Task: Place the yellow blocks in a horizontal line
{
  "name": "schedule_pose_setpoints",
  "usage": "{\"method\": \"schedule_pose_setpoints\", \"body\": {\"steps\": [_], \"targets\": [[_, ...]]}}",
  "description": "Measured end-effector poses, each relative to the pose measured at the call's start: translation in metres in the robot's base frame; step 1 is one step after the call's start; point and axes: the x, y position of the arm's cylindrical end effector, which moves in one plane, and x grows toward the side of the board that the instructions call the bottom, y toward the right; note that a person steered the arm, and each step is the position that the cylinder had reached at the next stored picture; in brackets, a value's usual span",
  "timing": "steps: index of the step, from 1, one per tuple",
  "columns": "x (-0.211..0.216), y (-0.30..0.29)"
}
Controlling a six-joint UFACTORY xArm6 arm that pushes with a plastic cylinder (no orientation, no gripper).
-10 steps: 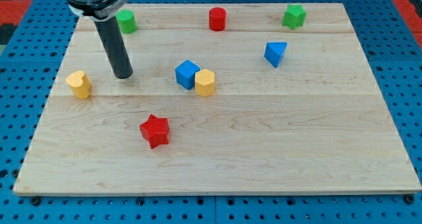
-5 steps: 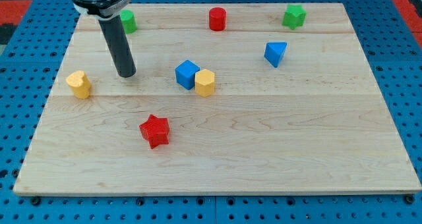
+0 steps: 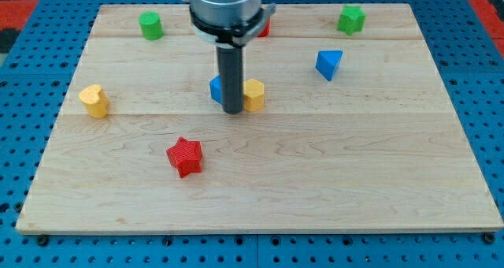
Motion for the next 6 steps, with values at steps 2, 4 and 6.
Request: {"method": "schedule_pose_setpoints", "body": {"steps": [2, 4, 6], "targets": [[-0.008, 0.101], [-0.005, 0.195], [-0.008, 0.198]]}}
